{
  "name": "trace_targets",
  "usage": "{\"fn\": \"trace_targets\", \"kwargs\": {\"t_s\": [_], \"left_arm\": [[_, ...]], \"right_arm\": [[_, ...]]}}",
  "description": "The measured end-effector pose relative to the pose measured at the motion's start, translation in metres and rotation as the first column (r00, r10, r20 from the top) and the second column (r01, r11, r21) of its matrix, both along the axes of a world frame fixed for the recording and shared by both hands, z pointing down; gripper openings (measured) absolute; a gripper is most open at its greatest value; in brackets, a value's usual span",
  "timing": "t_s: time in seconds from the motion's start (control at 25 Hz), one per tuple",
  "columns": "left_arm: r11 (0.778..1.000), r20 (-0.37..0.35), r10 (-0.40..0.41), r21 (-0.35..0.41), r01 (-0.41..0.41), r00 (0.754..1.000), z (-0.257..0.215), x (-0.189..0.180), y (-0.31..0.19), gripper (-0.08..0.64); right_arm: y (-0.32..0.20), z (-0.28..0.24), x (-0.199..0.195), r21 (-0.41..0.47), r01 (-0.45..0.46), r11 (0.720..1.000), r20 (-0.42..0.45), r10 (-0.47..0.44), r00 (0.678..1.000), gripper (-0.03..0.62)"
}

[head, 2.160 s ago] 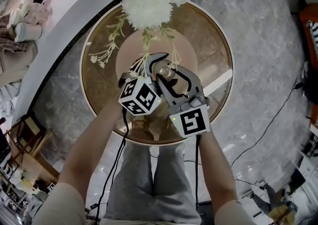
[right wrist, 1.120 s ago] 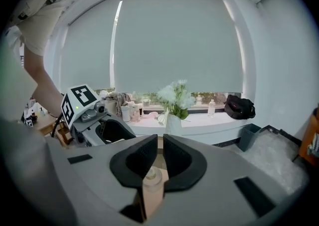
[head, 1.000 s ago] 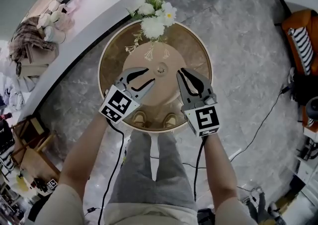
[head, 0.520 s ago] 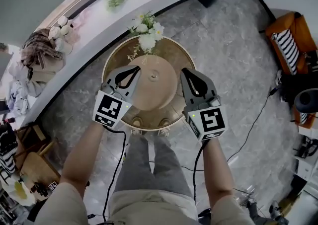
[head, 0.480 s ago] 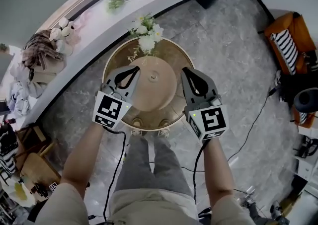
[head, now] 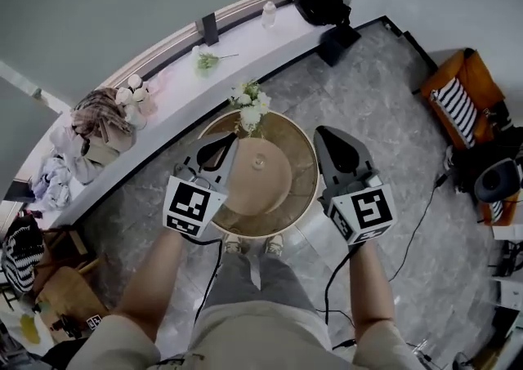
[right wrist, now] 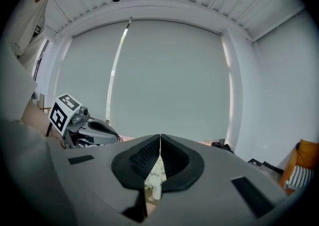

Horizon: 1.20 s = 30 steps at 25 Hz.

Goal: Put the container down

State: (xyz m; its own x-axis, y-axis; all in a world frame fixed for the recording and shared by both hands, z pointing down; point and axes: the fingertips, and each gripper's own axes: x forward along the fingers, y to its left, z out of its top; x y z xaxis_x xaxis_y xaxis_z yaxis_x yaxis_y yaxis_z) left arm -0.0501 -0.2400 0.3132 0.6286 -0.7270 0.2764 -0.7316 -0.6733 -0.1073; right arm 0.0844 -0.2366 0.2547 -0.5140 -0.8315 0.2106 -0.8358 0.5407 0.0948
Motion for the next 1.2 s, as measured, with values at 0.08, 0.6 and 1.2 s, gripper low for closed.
{"fn": "trace_targets", "kwargs": {"t_s": [0.08, 0.6, 1.2], "left_arm": [[1.0, 0.007, -0.003, 0.03, 0.003, 1.0, -0.03, -0.002, 0.01, 0.008], [0.978, -0.074, -0.06, 0.195, 0.073, 0.995, -0.189, -0.025, 0.053, 0.008], [0.94, -0.075, 0.038, 0.34, -0.011, 0.996, -0.249, -0.008, 0.132, 0.008]], "right_arm": [[0.01, -0.028, -0.002, 0.026, 0.005, 1.0, 0.008, -0.006, 1.0, 0.009], [0.068, -0.166, -0.022, 0.19, 0.058, 0.98, 0.022, -0.063, 0.998, 0.009], [0.138, -0.249, -0.046, 0.357, 0.113, 0.927, 0.072, -0.149, 0.986, 0.009]]}}
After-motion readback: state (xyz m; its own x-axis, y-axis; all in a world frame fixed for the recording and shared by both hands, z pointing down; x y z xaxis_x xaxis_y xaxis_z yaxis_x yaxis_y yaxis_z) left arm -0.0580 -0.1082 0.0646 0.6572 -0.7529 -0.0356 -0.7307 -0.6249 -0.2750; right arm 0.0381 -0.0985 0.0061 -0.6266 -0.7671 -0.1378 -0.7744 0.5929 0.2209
